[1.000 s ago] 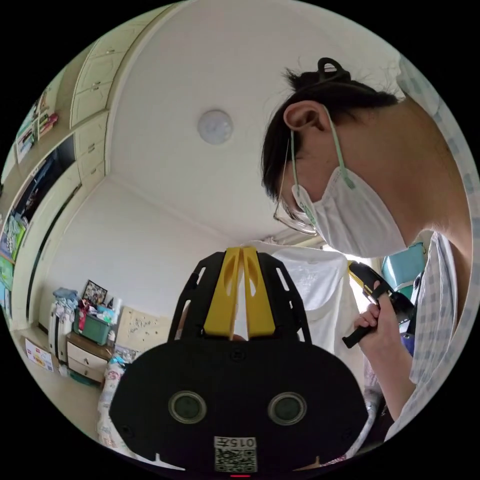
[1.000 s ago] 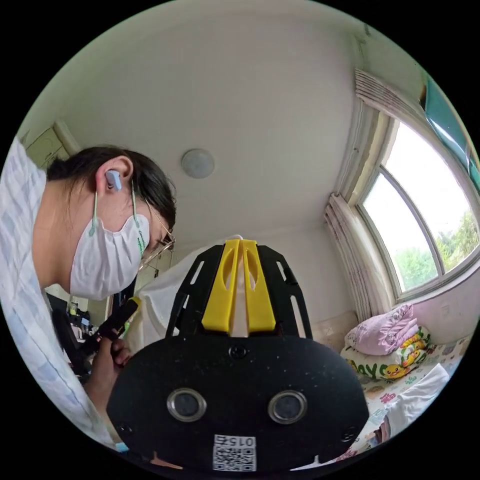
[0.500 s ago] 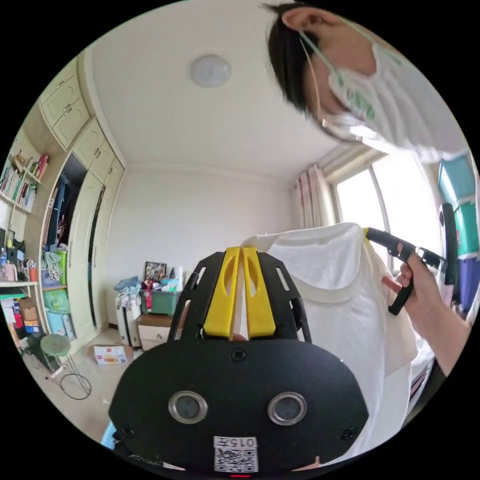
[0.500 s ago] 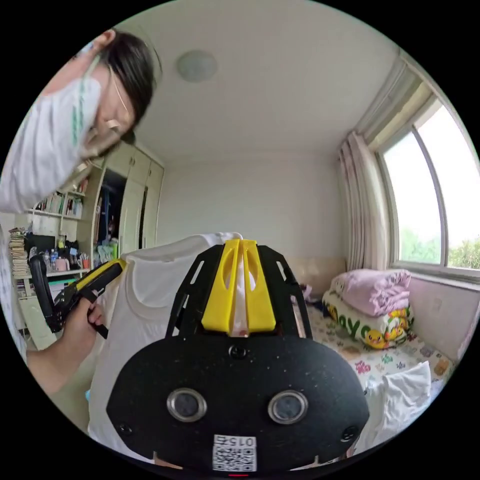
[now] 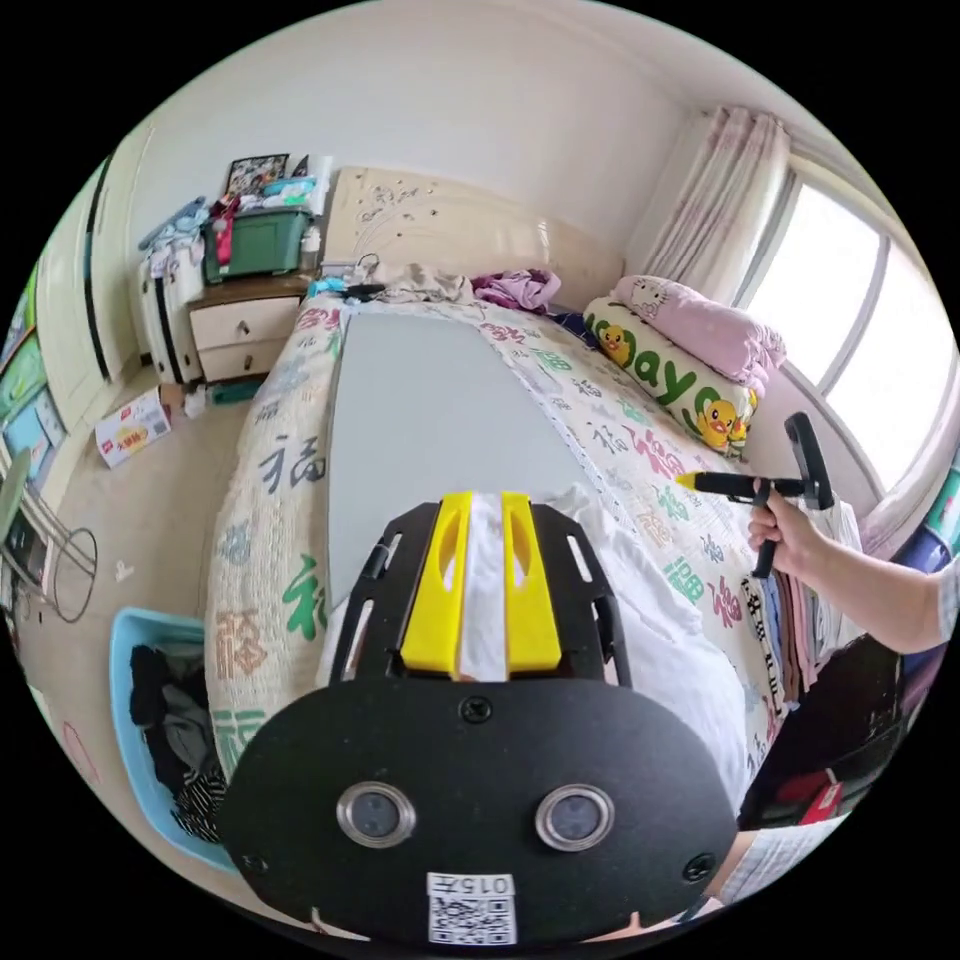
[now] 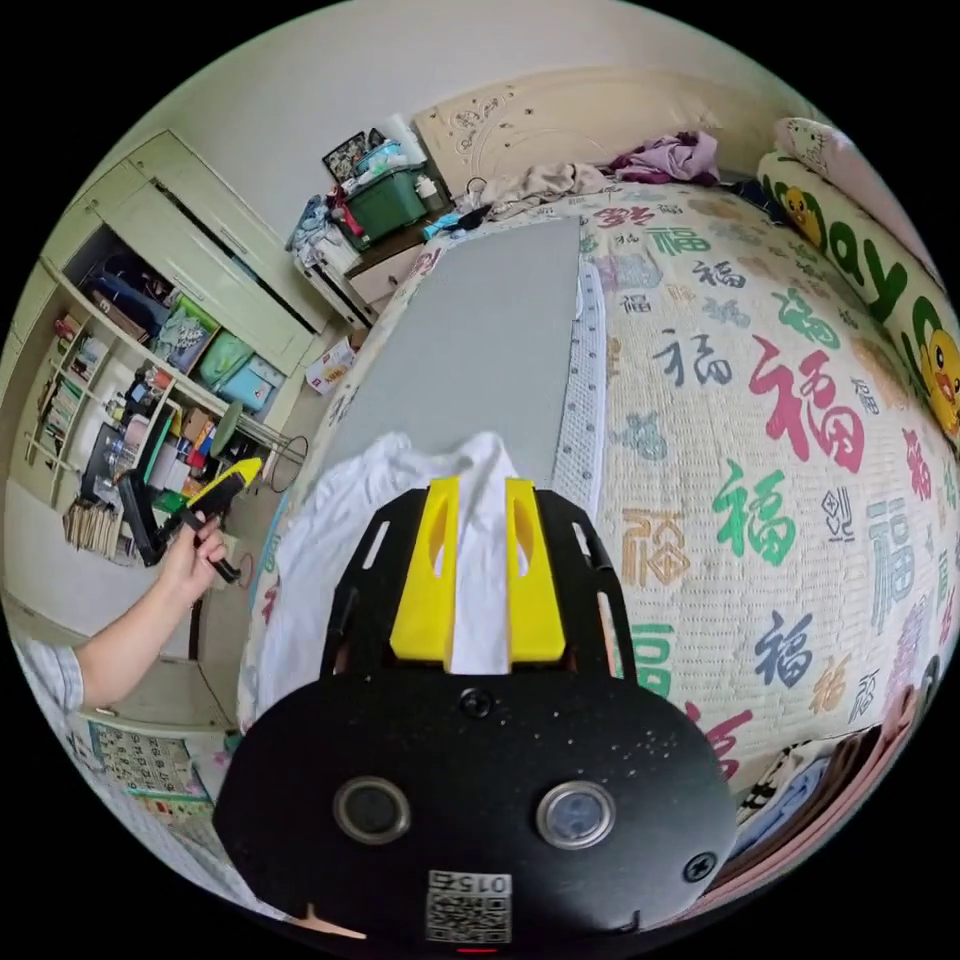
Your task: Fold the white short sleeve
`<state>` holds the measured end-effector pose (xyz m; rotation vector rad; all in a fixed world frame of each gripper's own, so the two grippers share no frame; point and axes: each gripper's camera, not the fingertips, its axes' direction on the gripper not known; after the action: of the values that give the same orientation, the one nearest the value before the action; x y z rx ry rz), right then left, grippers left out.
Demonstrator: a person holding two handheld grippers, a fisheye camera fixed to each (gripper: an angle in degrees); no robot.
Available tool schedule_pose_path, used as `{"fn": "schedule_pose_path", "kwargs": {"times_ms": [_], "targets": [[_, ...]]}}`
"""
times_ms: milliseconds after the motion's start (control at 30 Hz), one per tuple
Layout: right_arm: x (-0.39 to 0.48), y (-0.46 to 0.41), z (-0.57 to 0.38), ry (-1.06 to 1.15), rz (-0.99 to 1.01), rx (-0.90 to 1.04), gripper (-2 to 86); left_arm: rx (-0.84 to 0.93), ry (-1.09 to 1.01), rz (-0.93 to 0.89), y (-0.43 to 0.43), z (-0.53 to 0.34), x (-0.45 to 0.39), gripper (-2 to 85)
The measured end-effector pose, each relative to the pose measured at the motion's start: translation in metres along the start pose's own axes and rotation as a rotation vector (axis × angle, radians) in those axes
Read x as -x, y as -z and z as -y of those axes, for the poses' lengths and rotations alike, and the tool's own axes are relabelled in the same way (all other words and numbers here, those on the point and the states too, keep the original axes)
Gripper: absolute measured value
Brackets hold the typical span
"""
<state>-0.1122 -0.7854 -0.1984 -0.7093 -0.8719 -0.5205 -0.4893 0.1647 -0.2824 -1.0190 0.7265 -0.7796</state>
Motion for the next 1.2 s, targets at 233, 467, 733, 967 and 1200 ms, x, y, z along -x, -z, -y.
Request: {"fn": "schedule_pose_path", "kwargs": {"times_ms": [233,467,733,967,1200], "targets": [[0.119,-0.103,-0.045,0.321,0.055,0.332,11.2,0.24,0.14,0.18,-0.014,-0.033,0.063,11.6],[0.216,-0.218,-0.044,0.389,-0.06,0.436,7.6,0.35,0.338,0.079,-0.073,-0.018,0.111,13.0],[0.262,-0.236,-0.034,0.278,-0.03,0.399,0.6,0.313,0.493,-0.089,-0.112,0.006,0.15,2.5],[0.218,-0.162,-0.018,-0.034,-0.197,0.171,0.0,0.216,0.52,-0.1,-0.108,0.032,0.168,-0.2],[0.173,-0.193,-0.024,-0.214,-0.297,0.272,1.4,0.321,0.361,0.113,-0.125,0.08,0.175,-0.2]]}}
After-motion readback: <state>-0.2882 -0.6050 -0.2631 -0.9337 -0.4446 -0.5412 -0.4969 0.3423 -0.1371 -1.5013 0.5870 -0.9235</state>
